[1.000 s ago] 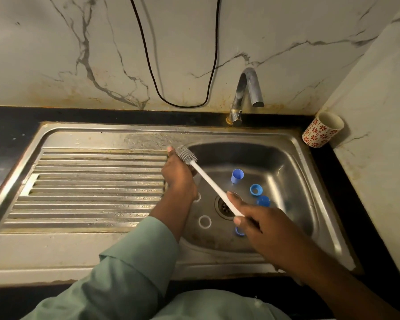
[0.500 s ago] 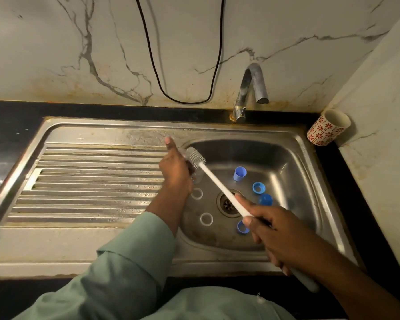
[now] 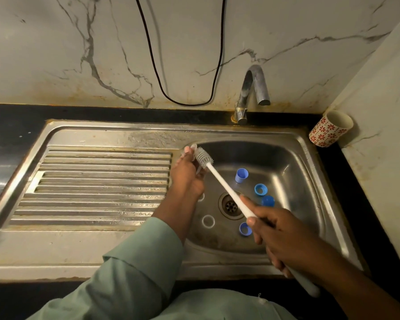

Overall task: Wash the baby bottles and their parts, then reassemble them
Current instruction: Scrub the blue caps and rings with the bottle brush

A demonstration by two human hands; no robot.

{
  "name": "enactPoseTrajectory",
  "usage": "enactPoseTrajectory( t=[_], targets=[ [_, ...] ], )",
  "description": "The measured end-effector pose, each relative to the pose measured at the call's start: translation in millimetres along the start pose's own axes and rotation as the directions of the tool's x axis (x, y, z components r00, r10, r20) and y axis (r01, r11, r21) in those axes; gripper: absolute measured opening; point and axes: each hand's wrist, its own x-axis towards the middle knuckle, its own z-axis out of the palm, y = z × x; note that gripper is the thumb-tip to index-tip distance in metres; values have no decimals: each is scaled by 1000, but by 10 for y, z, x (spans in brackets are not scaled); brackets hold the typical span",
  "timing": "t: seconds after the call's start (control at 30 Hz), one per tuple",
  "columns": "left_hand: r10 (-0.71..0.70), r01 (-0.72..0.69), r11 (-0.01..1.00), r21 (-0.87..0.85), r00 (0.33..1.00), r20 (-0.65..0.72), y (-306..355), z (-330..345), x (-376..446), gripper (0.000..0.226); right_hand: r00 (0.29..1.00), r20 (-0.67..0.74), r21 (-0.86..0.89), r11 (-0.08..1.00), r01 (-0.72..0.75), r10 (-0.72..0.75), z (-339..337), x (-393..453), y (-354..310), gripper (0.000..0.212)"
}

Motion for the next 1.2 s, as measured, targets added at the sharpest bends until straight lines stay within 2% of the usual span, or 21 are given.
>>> enactPoseTrajectory(
  t=[0.1, 0.17, 0.27, 0.37, 0.43, 0.57, 0.67, 0.77, 0.87, 1.0, 1.13, 1.2],
  targets=[
    [-19, 19, 1000, 12, 1000, -15, -66, 52, -55, 11, 999, -43, -23, 1000, -1, 0, 63, 94, -2, 41],
    [-57, 53, 996, -68, 997, -54, -89, 80, -91, 11, 997, -74, -108, 994, 13, -21, 103, 121, 22, 41],
    [-97, 71, 983, -170, 985, -146, -14, 83, -56, 30, 994, -40, -250, 965, 84, -97, 172, 27, 116, 42],
    [-83, 69, 992, -104, 987, -140, -92, 97, -91, 12, 984, -96, -329, 938, 109, -148, 212, 118, 96, 46],
    [-89, 77, 993, -86, 985, -151, -109, 114, -108, 10, 979, -109, -330, 935, 131, -175, 209, 131, 84, 48],
    [-62, 49, 996, -81, 984, -166, -38, 120, -43, 31, 977, -60, -368, 914, 170, -206, 207, 27, 114, 52],
    [-47, 47, 999, 1, 992, -118, -104, 127, -67, 23, 974, -111, -385, 912, 142, -199, 184, 139, 81, 51],
    [-43, 47, 998, 31, 991, -126, -122, 75, -36, 12, 969, -104, -395, 903, 168, -226, 173, 136, 95, 51],
    [-37, 44, 994, 101, 997, -70, -182, 39, -61, 13, 977, -117, -336, 933, 131, -179, 139, 198, 58, 48],
    [-74, 73, 997, -16, 993, -91, -93, 34, -17, 26, 983, -75, -359, 924, 130, -167, 124, 99, 85, 47],
    [-77, 76, 997, -7, 995, -70, -66, 54, -16, 19, 986, -72, -415, 904, 105, -148, 146, 141, 39, 48],
    [-99, 92, 991, -99, 993, -66, -37, 65, 17, 31, 985, -47, -491, 863, 120, -164, 155, 126, 0, 50]
  ],
)
